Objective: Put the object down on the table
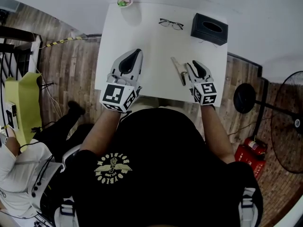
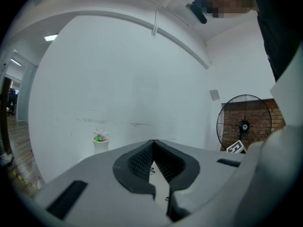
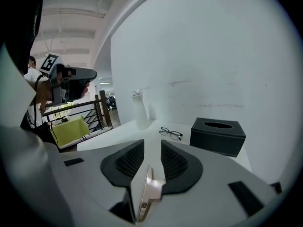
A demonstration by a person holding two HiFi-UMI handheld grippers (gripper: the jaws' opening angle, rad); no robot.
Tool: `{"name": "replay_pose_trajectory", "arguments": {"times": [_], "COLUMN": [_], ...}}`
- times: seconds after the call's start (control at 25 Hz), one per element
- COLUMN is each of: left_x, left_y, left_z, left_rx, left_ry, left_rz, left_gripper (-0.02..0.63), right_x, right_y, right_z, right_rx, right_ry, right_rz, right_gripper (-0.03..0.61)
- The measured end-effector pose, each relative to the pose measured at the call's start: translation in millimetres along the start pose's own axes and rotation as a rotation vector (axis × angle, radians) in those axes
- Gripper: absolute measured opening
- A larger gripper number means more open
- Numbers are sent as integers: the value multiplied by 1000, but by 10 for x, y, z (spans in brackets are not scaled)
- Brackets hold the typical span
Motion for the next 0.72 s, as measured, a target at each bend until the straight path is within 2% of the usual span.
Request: {"name": "replay_pose_trajectory", "arguments": {"times": [0.4, 0.72], "left_x": [21, -26], "left_y": [77, 163], "left_z": [-84, -94], "left_rx": [-4, -36], "left_ry": [27, 30], "left_rz": [-11, -22], "left_gripper": [6, 6], "right_x": [-477, -819], "right_y": [368, 615], "right_z": [174, 361], "right_rx": [-19, -49], "right_ry": [-23, 27], "right_rz": [-151, -226], "right_gripper": [17, 2]}}
Point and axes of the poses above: the fingertips, and each gripper's own axes: y backward along the fingers, z to its left, x out of its underside, the point moved 7 cm from there along y, backward along the fingers, and after that the axes turned 8 degrees about -y, right-handed, at the moved point
